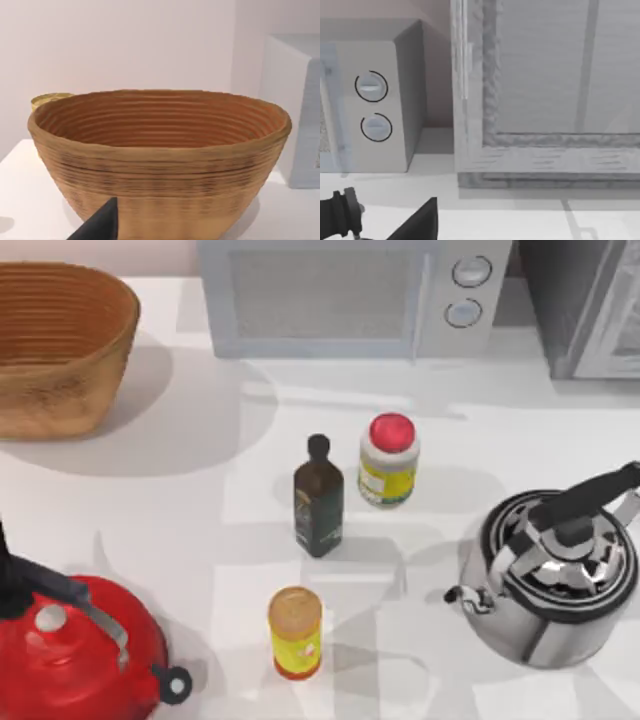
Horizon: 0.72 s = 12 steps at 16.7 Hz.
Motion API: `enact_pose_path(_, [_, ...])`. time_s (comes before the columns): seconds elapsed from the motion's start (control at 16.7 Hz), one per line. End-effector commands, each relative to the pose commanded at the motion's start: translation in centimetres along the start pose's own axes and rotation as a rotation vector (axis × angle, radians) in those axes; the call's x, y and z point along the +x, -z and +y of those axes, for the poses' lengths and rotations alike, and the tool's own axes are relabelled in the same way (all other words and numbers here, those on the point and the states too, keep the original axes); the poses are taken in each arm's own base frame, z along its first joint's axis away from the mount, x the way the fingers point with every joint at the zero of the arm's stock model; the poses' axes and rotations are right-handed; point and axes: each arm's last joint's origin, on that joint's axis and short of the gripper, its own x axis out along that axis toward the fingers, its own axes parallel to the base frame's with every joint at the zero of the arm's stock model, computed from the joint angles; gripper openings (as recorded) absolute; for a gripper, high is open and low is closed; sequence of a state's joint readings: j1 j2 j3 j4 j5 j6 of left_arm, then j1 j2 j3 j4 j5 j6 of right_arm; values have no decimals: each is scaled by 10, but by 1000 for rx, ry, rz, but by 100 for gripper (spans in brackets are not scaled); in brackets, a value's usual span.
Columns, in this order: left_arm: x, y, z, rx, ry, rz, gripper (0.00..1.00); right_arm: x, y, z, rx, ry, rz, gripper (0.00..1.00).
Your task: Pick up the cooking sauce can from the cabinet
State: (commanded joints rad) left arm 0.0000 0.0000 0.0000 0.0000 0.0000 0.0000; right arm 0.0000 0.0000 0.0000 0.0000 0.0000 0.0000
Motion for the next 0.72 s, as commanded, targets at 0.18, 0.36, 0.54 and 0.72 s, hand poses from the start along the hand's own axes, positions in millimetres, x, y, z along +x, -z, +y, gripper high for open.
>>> enact_pose_path(0.18, [0,0,0,0,0,0,100,0,-3,0,0,0,4,100])
enact_pose_path(0.36, [0,0,0,0,0,0,100,1,-25,1,-1,-2,32,100])
enact_pose_path(0.54, [0,0,0,0,0,0,100,7,-72,4,-4,-2,57,100])
enact_pose_path(0.72, [0,0,0,0,0,0,100,21,-138,8,-5,-1,52,100])
